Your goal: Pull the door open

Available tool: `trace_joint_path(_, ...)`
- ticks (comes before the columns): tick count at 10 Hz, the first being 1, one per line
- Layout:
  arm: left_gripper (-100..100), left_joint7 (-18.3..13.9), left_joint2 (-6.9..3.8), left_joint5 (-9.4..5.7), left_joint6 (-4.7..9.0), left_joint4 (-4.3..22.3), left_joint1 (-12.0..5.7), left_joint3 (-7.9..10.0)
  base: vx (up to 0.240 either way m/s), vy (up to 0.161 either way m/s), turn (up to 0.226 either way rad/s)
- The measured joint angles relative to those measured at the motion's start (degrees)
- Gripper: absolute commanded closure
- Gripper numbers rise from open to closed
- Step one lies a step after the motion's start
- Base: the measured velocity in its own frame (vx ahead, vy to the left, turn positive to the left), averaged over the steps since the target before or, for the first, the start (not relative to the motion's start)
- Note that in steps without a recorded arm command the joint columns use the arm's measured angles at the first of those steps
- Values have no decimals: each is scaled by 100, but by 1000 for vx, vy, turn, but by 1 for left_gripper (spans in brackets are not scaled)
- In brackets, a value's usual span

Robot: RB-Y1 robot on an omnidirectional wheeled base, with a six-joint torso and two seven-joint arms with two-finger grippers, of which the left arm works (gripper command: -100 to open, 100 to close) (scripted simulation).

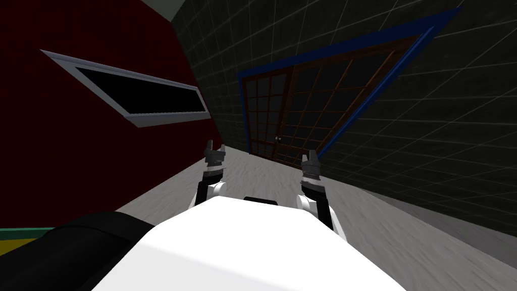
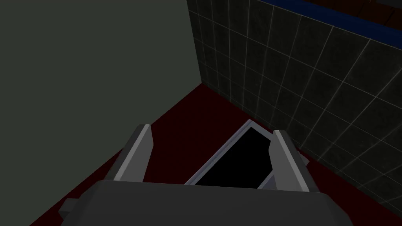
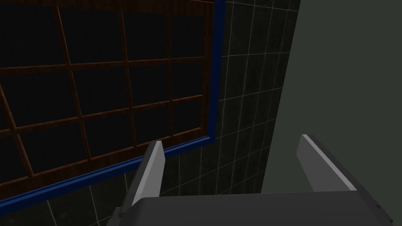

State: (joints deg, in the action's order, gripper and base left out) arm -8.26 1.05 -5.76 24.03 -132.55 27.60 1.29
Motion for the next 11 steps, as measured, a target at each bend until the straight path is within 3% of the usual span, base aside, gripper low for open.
trace_joint_path(4,-100,-252,-87,-90,87,359,-125,-29,83,-28,-64)
trace_joint_path(11,-100,-883,-266,-319,324,1282,-459,-70,96,-29,-75)
